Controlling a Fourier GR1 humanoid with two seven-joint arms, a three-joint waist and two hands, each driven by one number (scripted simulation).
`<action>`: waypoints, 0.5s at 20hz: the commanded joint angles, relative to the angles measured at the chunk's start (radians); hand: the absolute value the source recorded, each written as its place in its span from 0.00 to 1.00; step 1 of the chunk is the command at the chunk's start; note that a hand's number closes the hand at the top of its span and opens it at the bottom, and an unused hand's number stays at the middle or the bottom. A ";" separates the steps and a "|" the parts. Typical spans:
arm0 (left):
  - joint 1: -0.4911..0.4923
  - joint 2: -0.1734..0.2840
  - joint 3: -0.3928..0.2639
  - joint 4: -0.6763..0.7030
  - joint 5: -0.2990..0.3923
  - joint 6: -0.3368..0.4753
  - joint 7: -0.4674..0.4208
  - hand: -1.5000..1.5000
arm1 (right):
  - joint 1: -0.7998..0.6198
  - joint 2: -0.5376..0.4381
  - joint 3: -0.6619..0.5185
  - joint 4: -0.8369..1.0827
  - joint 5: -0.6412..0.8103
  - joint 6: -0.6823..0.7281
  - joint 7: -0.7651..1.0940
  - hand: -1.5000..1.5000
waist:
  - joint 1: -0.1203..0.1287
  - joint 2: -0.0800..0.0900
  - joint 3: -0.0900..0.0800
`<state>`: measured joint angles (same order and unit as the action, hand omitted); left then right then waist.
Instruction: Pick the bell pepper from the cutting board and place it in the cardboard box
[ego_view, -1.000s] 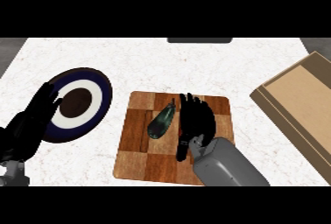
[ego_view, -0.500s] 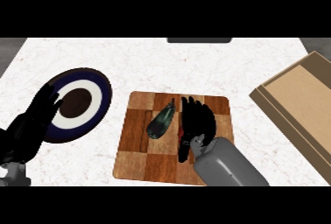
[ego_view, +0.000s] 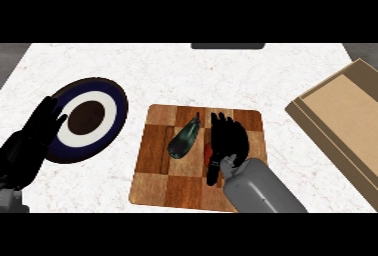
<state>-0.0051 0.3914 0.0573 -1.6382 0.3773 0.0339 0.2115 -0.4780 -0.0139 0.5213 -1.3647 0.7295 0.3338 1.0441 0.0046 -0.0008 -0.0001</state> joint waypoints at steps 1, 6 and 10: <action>0.024 -0.020 0.015 0.014 -0.018 -0.019 -0.015 0.50 | 0.041 0.013 0.050 0.020 0.030 -0.053 0.078 1.00 | 0.001 0.000 0.000; -0.076 -0.017 0.044 -0.025 -0.039 0.013 0.096 0.50 | 0.057 0.010 0.019 -0.031 0.112 0.004 -0.046 1.00 | -0.004 0.000 0.000; 0.026 -0.068 0.026 -0.088 -0.064 -0.017 0.077 0.50 | 0.020 0.013 -0.002 0.057 0.121 -0.019 -0.092 1.00 | -0.001 0.000 0.000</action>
<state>0.0004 0.3429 0.0829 -1.6760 0.3329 0.0196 0.2499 -0.4894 -0.0083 0.5294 -1.3080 0.8137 0.3054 0.9661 0.0054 -0.0016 -0.0005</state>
